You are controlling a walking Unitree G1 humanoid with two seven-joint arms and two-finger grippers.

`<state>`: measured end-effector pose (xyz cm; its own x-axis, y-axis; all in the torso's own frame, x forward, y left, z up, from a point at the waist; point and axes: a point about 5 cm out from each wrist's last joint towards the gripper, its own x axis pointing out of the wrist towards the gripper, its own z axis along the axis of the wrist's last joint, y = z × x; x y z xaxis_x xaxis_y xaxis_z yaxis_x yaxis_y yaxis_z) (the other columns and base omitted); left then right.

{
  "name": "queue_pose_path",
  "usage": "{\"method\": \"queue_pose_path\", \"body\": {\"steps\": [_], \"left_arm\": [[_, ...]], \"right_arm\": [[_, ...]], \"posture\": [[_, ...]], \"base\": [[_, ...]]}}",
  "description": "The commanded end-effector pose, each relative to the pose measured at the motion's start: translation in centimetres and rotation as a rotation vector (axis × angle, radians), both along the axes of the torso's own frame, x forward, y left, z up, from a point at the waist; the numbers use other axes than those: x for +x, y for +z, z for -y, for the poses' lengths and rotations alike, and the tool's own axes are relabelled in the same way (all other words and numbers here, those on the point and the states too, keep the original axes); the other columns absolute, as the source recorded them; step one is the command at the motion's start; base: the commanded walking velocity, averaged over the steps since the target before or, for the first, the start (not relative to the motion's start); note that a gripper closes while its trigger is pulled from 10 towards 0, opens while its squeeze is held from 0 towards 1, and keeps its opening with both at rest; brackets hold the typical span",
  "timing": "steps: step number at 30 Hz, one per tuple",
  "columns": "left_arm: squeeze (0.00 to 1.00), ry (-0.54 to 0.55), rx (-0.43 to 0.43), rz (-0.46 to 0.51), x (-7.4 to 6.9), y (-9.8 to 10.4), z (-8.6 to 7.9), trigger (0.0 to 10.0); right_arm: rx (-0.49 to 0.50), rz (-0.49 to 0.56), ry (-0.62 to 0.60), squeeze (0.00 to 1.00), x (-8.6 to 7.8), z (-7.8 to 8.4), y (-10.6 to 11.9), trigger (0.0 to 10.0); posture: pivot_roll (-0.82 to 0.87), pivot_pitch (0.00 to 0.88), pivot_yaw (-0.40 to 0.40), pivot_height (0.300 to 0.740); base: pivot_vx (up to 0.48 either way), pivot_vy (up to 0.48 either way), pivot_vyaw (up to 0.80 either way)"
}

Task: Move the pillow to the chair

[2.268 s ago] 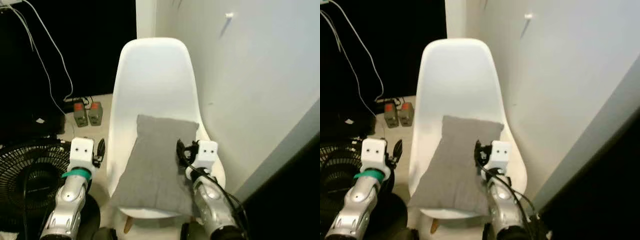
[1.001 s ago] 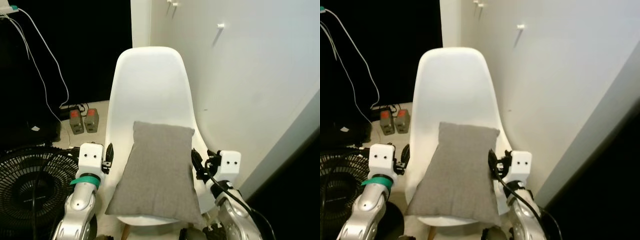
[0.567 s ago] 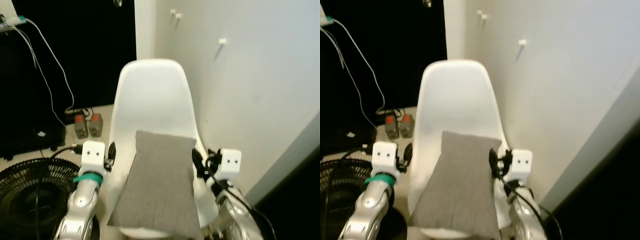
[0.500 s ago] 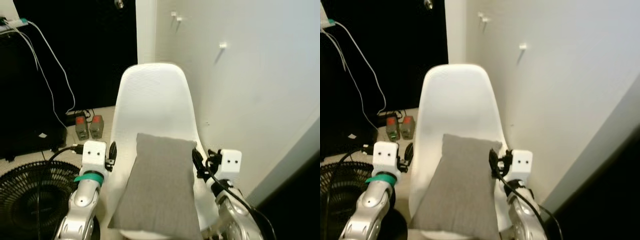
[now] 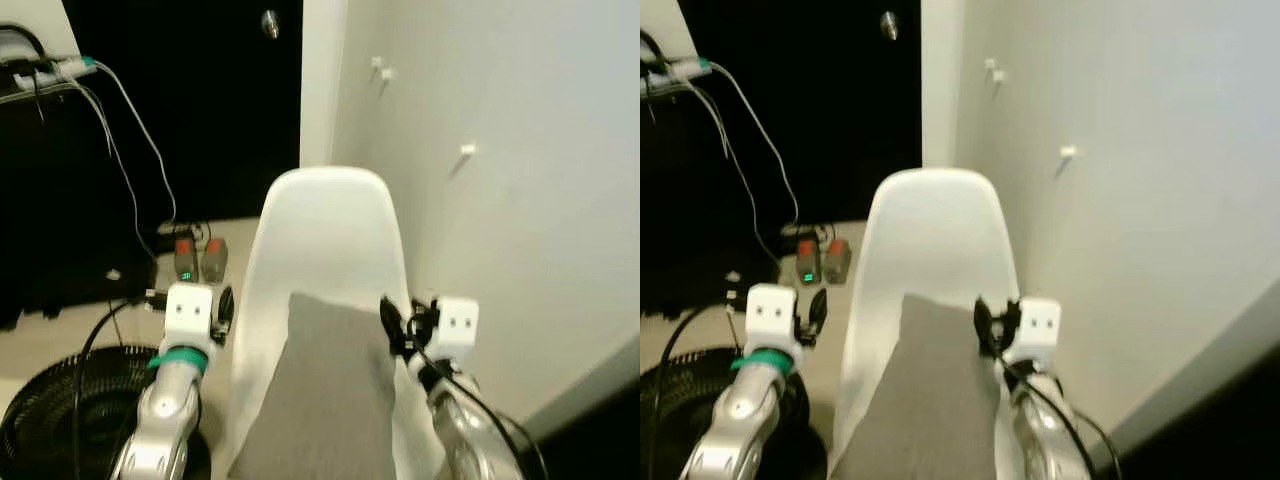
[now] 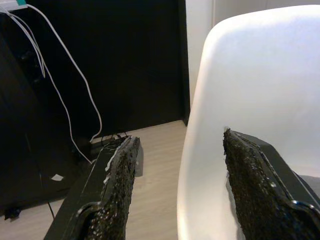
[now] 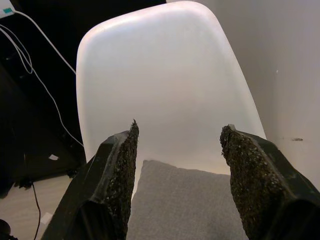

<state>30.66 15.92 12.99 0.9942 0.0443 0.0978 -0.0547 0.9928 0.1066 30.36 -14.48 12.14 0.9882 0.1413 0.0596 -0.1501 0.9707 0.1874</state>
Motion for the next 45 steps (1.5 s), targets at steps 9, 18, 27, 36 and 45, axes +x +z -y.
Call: {"method": "queue_pose_path", "body": {"steps": [9, 18, 27, 36, 45], "left_arm": [[0.00, 0.004, 0.009, -0.024, -0.1, -0.4, 0.1, 10.0], [0.00, -0.001, 0.013, -0.039, -0.6, -0.9, 0.0, 10.0], [0.00, -0.020, 0.025, -0.059, -0.4, -1.1, 0.4, 10.0], [0.00, -0.023, 0.006, -0.096, -0.4, -1.7, 0.2, 10.0], [0.00, -0.015, -0.002, -0.106, -0.9, -2.2, 0.5, 10.0]], "right_arm": [[0.040, -0.053, -0.003, 0.00, -0.3, 0.1, -0.9, 10.0], [0.106, -0.077, 0.003, 0.00, -0.7, -0.1, -1.3, 10.0], [-0.001, -0.117, -0.069, 0.00, 0.1, 0.9, -2.1, 10.0], [-0.038, -0.134, -0.125, 0.00, -0.5, 1.6, -2.5, 10.0], [-0.032, -0.137, -0.121, 0.00, -0.6, 1.7, -2.8, 10.0]], "posture": [[-0.03, 0.041, 0.013, 0.740], [-0.03, 0.033, 0.004, 0.740], [-0.01, 0.035, 0.020, 0.740], [-0.04, 0.043, 0.039, 0.740], [-0.04, 0.041, 0.024, 0.740]], "base": [[0.000, 0.000, 0.00], [0.000, 0.000, 0.00], [0.000, 0.000, 0.00], [0.000, 0.000, 0.00], [0.000, 0.000, 0.00]]}}
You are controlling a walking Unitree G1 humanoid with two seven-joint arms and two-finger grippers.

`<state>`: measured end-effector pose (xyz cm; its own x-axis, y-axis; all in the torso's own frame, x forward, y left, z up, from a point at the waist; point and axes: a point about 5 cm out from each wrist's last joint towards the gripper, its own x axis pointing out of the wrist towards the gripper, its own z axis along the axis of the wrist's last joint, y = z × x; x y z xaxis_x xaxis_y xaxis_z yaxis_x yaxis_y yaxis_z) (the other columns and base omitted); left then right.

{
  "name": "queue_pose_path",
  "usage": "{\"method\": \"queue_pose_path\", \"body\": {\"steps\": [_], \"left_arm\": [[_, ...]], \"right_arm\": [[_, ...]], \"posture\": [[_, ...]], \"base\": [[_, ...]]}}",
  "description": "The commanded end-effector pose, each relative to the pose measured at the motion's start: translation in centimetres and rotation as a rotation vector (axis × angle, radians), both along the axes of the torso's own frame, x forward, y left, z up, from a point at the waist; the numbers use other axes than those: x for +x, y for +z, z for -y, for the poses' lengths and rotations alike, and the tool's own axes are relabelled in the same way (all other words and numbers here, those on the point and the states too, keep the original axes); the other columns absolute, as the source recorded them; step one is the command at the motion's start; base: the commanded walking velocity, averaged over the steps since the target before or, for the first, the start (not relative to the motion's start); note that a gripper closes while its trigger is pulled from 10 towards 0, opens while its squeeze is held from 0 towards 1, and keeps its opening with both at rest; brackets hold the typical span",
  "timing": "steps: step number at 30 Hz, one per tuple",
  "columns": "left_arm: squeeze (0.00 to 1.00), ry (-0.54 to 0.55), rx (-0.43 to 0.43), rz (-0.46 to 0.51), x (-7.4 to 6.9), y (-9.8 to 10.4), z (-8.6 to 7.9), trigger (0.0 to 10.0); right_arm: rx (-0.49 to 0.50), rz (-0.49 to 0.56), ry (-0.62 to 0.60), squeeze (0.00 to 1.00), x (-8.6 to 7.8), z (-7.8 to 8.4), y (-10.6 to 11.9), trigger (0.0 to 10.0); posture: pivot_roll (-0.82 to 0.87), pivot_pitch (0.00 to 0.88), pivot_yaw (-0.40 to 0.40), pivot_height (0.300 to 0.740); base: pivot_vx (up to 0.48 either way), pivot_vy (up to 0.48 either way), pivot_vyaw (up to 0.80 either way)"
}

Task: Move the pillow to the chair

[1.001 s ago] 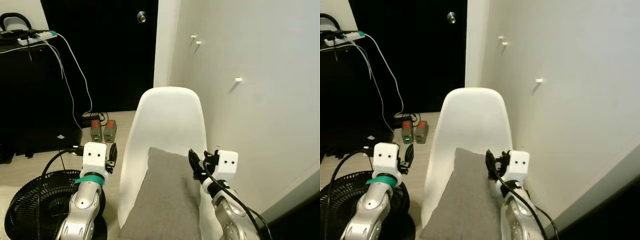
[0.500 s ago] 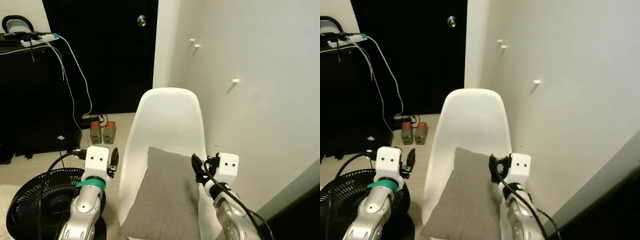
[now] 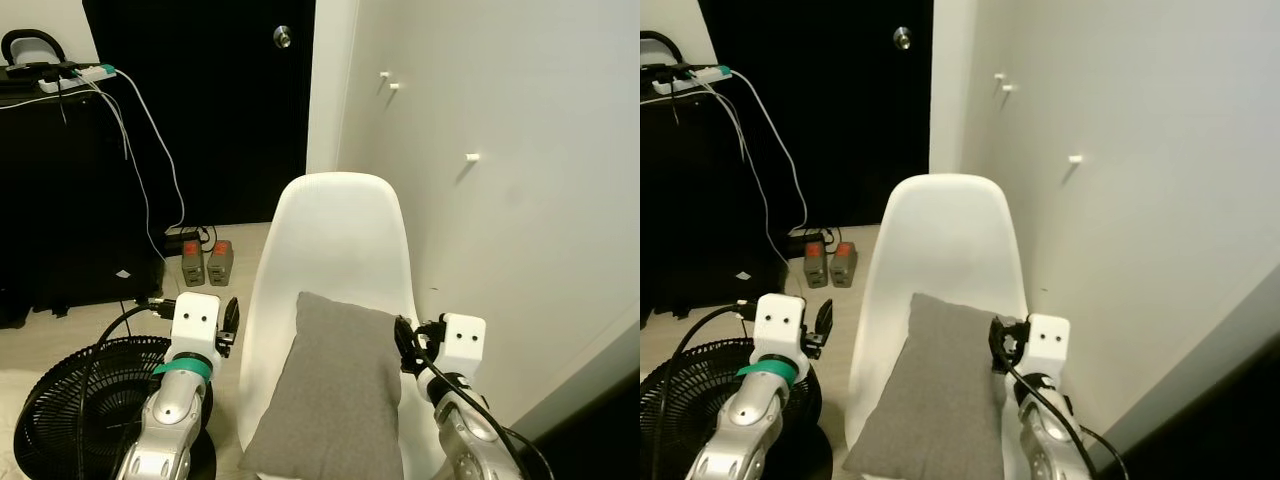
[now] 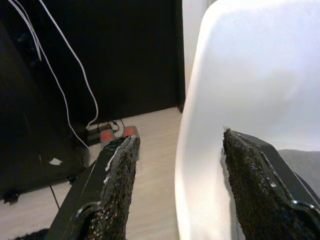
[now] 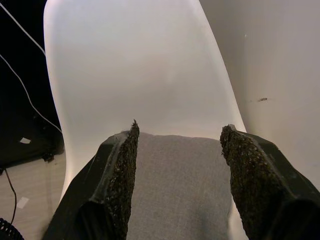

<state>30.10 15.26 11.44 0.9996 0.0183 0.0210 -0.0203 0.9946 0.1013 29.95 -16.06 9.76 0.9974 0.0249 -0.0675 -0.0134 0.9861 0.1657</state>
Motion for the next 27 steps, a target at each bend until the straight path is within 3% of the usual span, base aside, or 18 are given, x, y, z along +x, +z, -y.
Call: {"method": "queue_pose_path", "body": {"steps": [1, 10, 19, 27], "left_arm": [[0.00, 0.011, 0.007, -0.029, -0.4, -0.6, -0.2, 10.0], [0.00, 0.032, 0.005, -0.014, -0.1, -0.1, -0.4, 10.0], [0.00, 0.048, 0.007, -0.005, -0.3, 0.0, -0.7, 10.0], [0.00, 0.044, 0.005, -0.006, -0.3, -0.1, -0.5, 10.0]], "right_arm": [[0.001, -0.012, -0.005, 0.00, -0.2, 0.1, -0.4, 10.0], [-0.010, 0.013, 0.058, 0.00, 0.0, -1.4, -0.1, 10.0], [-0.013, 0.018, 0.102, 0.00, 0.5, -2.5, 0.0, 10.0], [-0.019, 0.016, 0.098, 0.00, 0.5, -2.3, -0.1, 10.0]], "posture": [[-0.04, 0.041, 0.024, 0.740], [-0.02, 0.035, 0.004, 0.740], [-0.01, 0.013, -0.014, 0.740], [0.00, 0.004, -0.013, 0.740]], "base": [[0.000, 0.000, 0.00], [0.000, 0.000, 0.00], [0.000, 0.000, 0.80], [0.000, 0.000, 0.80]]}}
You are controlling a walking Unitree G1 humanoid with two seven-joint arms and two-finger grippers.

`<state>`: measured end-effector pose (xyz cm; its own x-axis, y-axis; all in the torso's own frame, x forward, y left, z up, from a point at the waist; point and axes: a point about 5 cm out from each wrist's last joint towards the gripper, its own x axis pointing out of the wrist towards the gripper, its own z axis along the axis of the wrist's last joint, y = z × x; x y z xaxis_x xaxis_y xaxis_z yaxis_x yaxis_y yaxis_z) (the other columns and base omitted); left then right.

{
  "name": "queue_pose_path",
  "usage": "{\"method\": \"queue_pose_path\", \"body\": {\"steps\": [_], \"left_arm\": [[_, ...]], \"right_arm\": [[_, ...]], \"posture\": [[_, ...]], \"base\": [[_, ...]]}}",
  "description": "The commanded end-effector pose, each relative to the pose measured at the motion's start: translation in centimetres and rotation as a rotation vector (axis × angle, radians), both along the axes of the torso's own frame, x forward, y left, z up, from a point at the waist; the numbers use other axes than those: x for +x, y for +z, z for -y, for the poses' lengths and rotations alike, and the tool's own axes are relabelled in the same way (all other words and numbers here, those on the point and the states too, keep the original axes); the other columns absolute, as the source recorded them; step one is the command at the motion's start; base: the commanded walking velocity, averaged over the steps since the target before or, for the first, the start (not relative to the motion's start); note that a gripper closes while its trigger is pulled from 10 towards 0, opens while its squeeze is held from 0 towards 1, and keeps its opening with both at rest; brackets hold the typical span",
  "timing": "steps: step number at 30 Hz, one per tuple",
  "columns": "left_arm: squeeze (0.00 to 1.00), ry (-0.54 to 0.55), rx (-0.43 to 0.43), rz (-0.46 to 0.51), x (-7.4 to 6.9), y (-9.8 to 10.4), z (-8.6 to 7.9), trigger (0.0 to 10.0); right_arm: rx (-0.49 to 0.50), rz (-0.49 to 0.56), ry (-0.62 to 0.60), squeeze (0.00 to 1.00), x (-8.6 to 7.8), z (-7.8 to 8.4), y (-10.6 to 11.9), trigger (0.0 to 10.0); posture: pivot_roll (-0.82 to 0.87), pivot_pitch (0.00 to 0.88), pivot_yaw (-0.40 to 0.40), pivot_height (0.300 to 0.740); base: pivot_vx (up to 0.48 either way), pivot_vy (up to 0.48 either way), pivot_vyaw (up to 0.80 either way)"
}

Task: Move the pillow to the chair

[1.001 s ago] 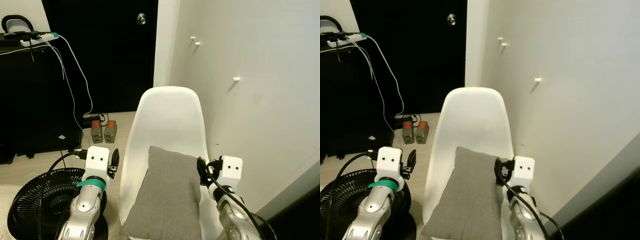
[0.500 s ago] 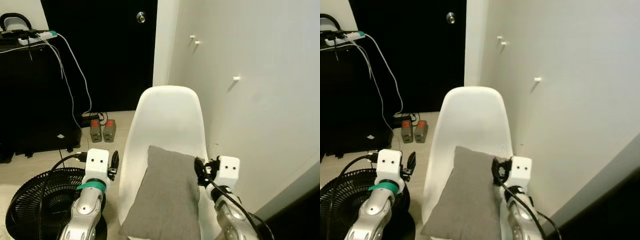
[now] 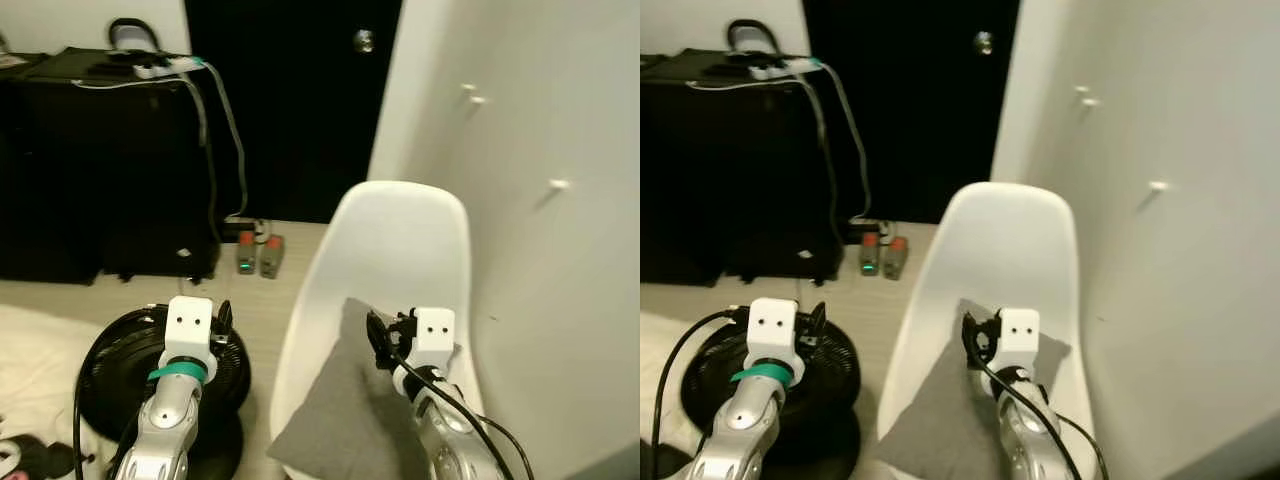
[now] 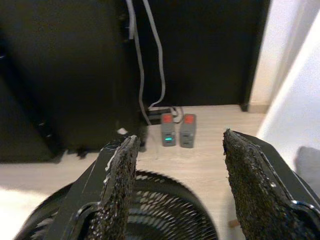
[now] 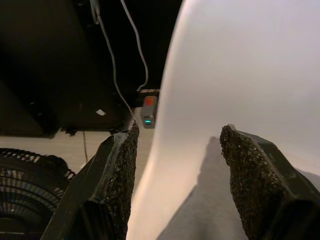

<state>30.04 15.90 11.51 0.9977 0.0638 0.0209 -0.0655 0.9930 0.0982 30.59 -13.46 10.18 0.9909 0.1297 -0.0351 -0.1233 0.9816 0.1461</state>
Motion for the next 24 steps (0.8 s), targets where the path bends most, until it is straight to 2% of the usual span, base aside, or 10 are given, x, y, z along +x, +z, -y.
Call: {"method": "queue_pose_path", "body": {"steps": [1, 19, 24], "left_arm": [[0.00, -0.004, 0.007, -0.008, -0.27, -0.19, 0.24, 10.0], [0.00, -0.010, 0.008, -0.017, -0.34, -0.28, 0.20, 10.0], [0.00, -0.035, 0.060, -0.025, -0.25, -0.13, 0.34, 10.0]], "right_arm": [[-0.002, -0.020, -0.010, 0.00, -0.22, 0.37, -0.63, 10.0], [0.004, -0.027, -0.010, 0.00, -0.33, 0.19, -0.94, 10.0], [0.008, -0.028, -0.021, 0.00, -0.37, 0.31, -0.98, 10.0]], "posture": [[-0.01, 0.003, -0.013, 0.740], [0.00, 0.005, -0.005, 0.740], [0.00, 0.012, 0.010, 0.740]], "base": [[0.000, 0.000, 0.80], [0.000, 0.000, 0.80], [0.000, 0.000, 0.80]]}}
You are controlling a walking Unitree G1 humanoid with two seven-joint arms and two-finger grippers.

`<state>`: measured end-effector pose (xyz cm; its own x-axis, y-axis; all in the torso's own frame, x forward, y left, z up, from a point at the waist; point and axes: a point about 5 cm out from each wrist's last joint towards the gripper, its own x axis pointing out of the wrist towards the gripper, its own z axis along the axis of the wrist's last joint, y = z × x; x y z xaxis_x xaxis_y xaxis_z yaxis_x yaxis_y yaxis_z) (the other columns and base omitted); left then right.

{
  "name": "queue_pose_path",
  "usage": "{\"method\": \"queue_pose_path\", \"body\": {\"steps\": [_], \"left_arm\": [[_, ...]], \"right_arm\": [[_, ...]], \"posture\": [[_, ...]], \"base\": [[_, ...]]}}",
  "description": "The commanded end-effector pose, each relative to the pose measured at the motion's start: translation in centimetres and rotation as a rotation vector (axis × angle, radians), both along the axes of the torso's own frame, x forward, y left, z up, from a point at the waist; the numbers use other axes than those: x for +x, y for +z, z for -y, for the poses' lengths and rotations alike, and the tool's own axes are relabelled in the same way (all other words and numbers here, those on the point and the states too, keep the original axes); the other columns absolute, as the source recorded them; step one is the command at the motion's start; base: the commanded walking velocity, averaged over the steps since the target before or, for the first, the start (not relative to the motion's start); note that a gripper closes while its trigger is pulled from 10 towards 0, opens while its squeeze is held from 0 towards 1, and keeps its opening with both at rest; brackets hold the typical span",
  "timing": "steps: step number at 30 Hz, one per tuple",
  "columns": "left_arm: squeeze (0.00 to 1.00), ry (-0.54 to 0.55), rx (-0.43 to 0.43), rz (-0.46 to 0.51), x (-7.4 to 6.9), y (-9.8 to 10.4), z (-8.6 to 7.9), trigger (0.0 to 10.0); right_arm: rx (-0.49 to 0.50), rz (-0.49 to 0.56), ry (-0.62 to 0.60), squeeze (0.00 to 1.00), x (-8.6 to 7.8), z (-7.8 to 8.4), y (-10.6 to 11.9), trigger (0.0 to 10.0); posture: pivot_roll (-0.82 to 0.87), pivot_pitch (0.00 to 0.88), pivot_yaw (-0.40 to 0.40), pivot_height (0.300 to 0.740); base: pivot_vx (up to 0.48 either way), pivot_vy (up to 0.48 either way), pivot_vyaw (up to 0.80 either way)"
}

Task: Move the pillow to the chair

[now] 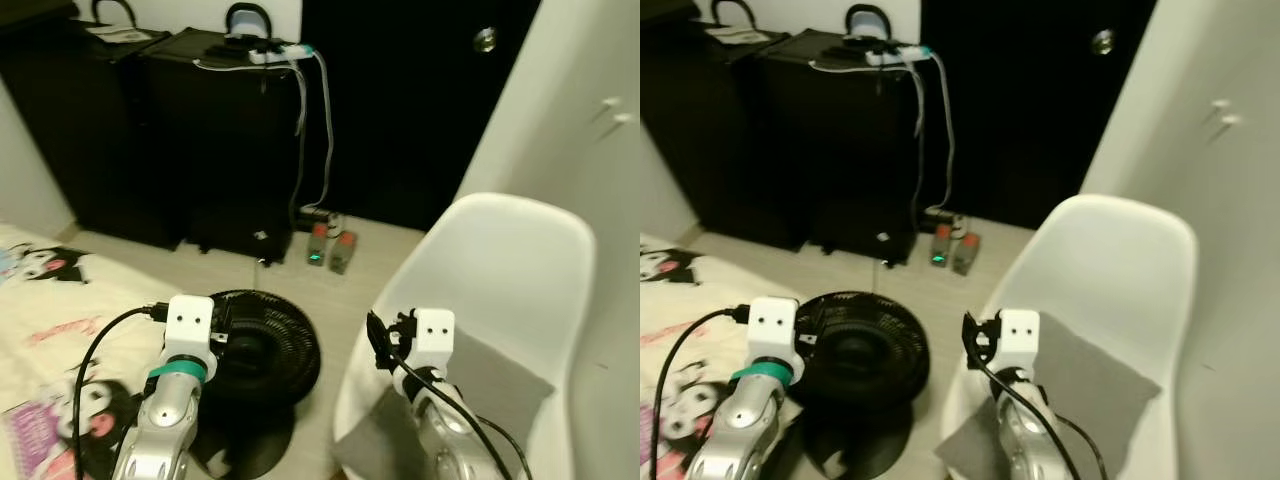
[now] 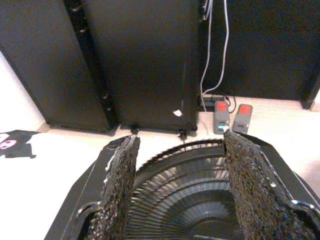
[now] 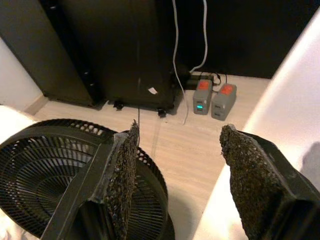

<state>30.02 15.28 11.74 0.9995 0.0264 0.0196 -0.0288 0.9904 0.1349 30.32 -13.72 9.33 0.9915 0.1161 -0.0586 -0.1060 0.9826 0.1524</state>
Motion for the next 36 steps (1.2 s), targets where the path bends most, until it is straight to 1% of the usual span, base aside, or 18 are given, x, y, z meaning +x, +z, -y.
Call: {"method": "queue_pose_path", "body": {"steps": [1, 3, 4, 7, 16, 27, 31, 36], "left_arm": [[0.00, -0.005, 0.036, -0.020, -0.15, -0.28, -0.14, 10.0], [0.00, -0.002, 0.029, -0.018, -0.12, -0.27, -0.13, 10.0], [0.00, 0.008, 0.003, -0.027, -0.03, -0.34, -0.25, 10.0], [0.00, 0.000, -0.010, -0.036, 0.01, -0.43, -0.17, 10.0], [0.00, -0.016, 0.007, -0.049, -0.29, -0.53, -0.06, 10.0], [0.00, -0.018, 0.007, -0.054, -0.32, -0.48, -0.25, 10.0], [0.00, -0.036, 0.006, -0.076, -0.37, -0.78, 0.13, 10.0], [0.00, -0.043, 0.009, -0.085, -0.30, -0.85, 0.18, 10.0]], "right_arm": [[0.008, -0.005, -0.018, 0.00, -0.19, 0.22, -0.18, 10.0], [0.009, -0.005, -0.021, 0.00, -0.23, 0.28, -0.20, 10.0], [0.012, -0.008, -0.032, 0.00, -0.30, 0.42, -0.26, 10.0], [0.014, -0.009, -0.038, 0.00, -0.36, 0.54, -0.30, 10.0], [0.020, -0.015, -0.045, 0.00, -0.29, 0.78, -0.46, 10.0], [0.023, -0.017, -0.034, 0.00, -0.06, 0.51, -0.41, 10.0], [0.022, -0.021, -0.031, 0.00, 0.05, 0.61, -0.41, 10.0], [0.032, -0.035, -0.040, 0.00, 0.08, 0.80, -0.67, 10.0]], "posture": [[-0.01, 0.018, 0.019, 0.740], [-0.01, 0.018, 0.019, 0.740], [-0.01, 0.021, 0.021, 0.740], [-0.01, 0.024, 0.023, 0.740], [0.01, 0.032, 0.016, 0.740], [0.01, 0.035, 0.010, 0.740], [0.01, 0.037, 0.009, 0.740], [0.01, 0.034, 0.012, 0.740]], "base": [[0.000, -0.394, 0.80], [0.000, -0.394, 0.80], [0.000, 0.000, 0.80], [0.000, 0.000, 0.80], [0.000, 0.000, 0.80], [0.000, 0.000, 0.80], [0.000, 0.000, 0.80], [0.000, 0.000, 0.80]]}}
